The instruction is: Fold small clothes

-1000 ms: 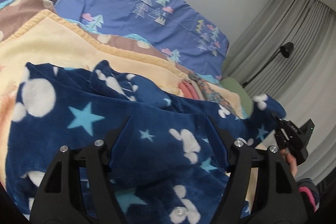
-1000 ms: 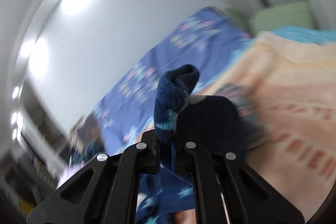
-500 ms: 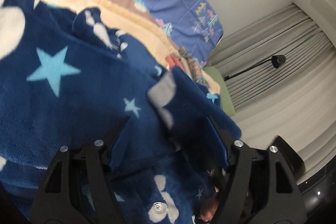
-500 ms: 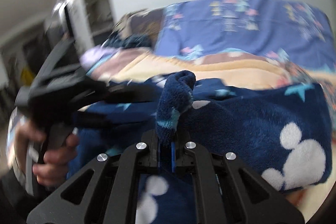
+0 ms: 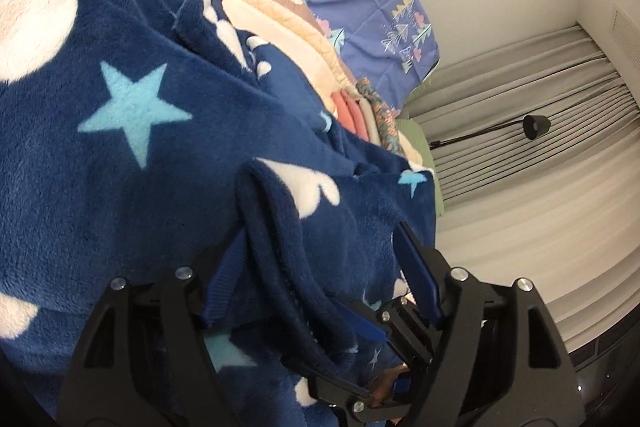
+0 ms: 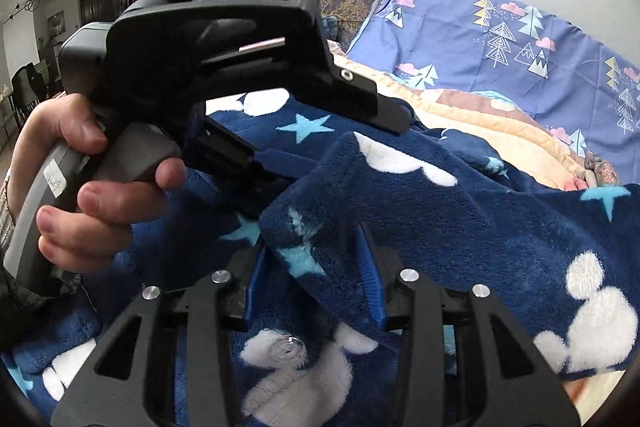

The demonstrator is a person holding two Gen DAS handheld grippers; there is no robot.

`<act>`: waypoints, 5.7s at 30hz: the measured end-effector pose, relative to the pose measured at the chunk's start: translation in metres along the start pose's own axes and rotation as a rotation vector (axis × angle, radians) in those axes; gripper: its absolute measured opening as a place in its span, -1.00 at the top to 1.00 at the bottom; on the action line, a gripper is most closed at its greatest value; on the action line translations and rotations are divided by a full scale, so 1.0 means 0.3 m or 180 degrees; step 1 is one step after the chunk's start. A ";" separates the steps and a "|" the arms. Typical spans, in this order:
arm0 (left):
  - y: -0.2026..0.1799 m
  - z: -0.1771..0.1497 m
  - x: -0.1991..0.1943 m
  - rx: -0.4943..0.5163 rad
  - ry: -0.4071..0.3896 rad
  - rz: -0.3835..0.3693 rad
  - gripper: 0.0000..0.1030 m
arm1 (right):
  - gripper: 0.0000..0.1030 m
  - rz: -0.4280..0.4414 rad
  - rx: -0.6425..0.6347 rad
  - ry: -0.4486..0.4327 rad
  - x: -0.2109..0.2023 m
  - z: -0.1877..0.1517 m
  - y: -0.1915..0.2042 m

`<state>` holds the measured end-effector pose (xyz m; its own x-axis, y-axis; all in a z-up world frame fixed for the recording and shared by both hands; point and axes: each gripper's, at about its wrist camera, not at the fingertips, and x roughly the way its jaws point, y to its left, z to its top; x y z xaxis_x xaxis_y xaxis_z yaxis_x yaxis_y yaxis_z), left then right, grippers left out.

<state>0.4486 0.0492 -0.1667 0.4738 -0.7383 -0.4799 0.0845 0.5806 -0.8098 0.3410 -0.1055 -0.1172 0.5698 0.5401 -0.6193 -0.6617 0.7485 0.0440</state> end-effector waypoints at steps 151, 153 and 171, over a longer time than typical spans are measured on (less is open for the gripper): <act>0.200 -1.029 -0.842 -0.0319 -0.0075 0.0072 0.81 | 0.83 0.1400 0.3635 -0.0278 -0.828 -0.794 -0.028; 0.176 -1.027 -0.862 -0.0298 -0.0105 -0.0007 0.81 | 0.84 0.1499 0.3672 -0.0368 -0.851 -0.771 -0.019; -0.049 -1.103 -1.061 0.0087 -0.0318 -0.0476 0.82 | 0.85 0.1842 0.3270 -0.0649 -1.038 -0.603 0.142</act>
<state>0.0065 0.1620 -0.1137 0.5389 -0.7801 -0.3178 0.1837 0.4770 -0.8595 0.0473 -0.3114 -0.0642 0.4438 0.8799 -0.1695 -0.1996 0.2815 0.9386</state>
